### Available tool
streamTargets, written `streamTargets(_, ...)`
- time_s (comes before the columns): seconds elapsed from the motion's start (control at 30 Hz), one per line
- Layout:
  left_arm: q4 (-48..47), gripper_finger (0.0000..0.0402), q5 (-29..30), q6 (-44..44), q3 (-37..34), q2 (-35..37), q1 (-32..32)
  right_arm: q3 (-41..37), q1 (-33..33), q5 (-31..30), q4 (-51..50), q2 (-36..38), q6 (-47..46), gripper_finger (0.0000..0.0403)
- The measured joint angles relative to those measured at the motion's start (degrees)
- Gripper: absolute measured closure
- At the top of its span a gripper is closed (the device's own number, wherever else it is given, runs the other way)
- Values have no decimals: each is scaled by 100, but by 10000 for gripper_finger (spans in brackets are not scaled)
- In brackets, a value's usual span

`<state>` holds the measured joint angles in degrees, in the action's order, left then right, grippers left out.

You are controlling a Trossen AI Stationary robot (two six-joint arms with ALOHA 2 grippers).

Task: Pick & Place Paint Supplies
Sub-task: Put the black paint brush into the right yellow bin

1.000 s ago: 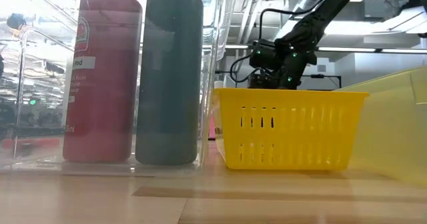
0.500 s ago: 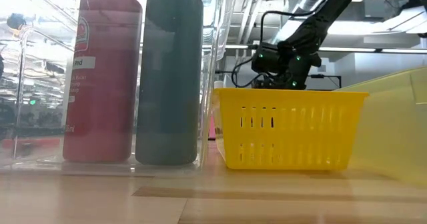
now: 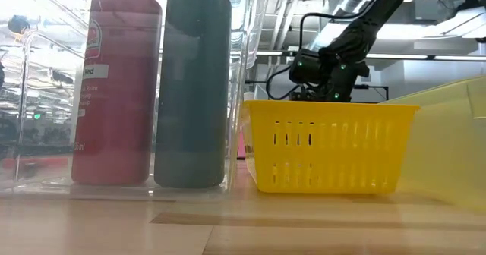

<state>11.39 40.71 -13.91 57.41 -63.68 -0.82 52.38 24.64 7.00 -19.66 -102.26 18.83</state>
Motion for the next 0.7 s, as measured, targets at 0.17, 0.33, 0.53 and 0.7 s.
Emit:
streamTargets(0.17,5,339,0,-2,0,0,7,-15,-159,-34,-110,129,-125,375)
streamTargets(0.33,7,339,-24,-4,0,0,15,-53,-298,39,-594,562,-585,375)
streamTargets(0.53,8,339,-122,-5,0,0,15,-37,-509,42,-1008,1614,-1619,375)
streamTargets(0.7,10,339,-131,-7,0,0,15,-26,-758,42,-1714,2602,-3350,375)
